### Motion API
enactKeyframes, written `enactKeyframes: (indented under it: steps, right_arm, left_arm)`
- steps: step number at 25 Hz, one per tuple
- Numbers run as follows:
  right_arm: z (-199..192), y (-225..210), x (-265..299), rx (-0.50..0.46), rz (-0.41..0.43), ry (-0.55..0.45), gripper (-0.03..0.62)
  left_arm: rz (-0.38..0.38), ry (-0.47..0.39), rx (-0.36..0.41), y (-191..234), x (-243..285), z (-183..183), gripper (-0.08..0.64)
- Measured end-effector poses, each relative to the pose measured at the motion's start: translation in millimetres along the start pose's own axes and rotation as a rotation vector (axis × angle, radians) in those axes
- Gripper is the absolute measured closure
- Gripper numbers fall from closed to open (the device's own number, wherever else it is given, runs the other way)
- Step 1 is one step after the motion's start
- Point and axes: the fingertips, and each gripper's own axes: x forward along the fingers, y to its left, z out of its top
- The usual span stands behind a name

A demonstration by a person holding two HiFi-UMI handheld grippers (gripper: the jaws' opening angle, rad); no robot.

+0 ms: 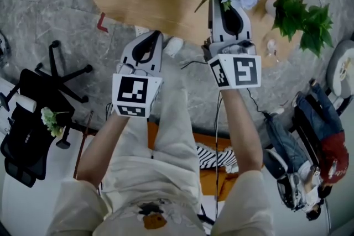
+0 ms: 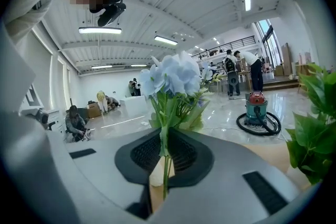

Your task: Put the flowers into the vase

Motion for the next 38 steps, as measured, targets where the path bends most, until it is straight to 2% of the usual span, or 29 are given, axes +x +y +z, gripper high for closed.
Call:
enactKeyframes:
  steps: [7, 24, 29, 38]
  right_arm:
    - [24, 7, 5, 0.031, 0.006, -0.064, 0.575]
    - [86, 32, 9, -0.012, 0.053, -0.183, 0.575]
    - [103, 45, 9, -0.036, 0.079, -0.229, 0.575]
    - [124, 60, 19, -0.038, 0.101, -0.293, 0.574]
  left_arm:
    - [0.005, -0.062, -0.031, 9, -8, 11, 0.549]
    - [0.094, -0.152, -0.059, 39, -33, 42, 0.549]
    - [0.094, -0.184, -0.073, 44, -41, 44, 0.549]
    - [0.106, -0.193, -0.087, 54, -44, 48, 0.551]
